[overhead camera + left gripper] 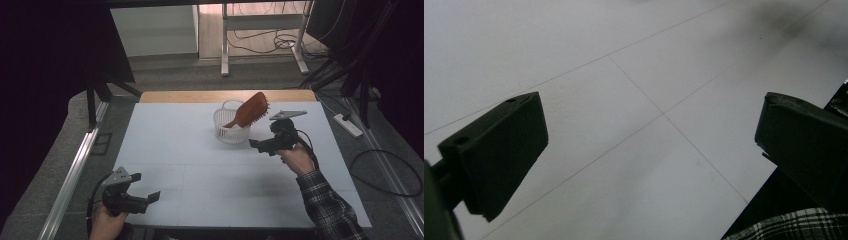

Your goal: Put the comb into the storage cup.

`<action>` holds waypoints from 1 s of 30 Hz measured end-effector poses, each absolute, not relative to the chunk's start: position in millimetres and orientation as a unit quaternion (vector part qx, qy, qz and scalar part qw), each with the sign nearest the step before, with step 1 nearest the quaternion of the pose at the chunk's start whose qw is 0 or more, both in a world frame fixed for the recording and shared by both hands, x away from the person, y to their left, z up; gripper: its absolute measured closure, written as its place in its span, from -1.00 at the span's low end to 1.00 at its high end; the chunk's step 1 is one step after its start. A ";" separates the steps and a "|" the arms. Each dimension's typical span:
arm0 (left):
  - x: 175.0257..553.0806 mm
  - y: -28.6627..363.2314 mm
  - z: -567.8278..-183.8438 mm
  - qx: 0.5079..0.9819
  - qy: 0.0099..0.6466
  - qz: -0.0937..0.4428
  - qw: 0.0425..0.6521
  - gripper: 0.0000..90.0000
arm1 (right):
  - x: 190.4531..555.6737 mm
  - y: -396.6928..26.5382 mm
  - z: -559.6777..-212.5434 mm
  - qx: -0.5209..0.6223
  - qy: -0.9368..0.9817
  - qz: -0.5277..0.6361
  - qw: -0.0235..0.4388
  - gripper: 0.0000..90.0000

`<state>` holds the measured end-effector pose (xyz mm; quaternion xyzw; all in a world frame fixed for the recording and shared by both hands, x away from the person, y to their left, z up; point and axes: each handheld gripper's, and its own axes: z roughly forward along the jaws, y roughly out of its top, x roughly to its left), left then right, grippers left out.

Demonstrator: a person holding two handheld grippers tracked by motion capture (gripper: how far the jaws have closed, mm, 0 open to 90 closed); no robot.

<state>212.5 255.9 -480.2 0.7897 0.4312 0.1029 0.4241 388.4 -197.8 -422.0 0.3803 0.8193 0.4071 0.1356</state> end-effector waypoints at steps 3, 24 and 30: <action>212.6 256.1 -480.4 0.789 0.431 0.103 0.425 -0.99 | 385.1 -197.5 -422.6 0.375 0.821 0.407 0.138 -1.00; 213.0 256.7 -480.5 0.787 0.435 0.102 0.426 -0.99 | 368.1 -200.0 -434.2 0.366 0.829 0.401 0.131 -1.00; 213.0 256.8 -480.5 0.787 0.435 0.102 0.426 -0.99 | 364.0 -203.8 -434.7 0.368 0.828 0.403 0.127 -1.00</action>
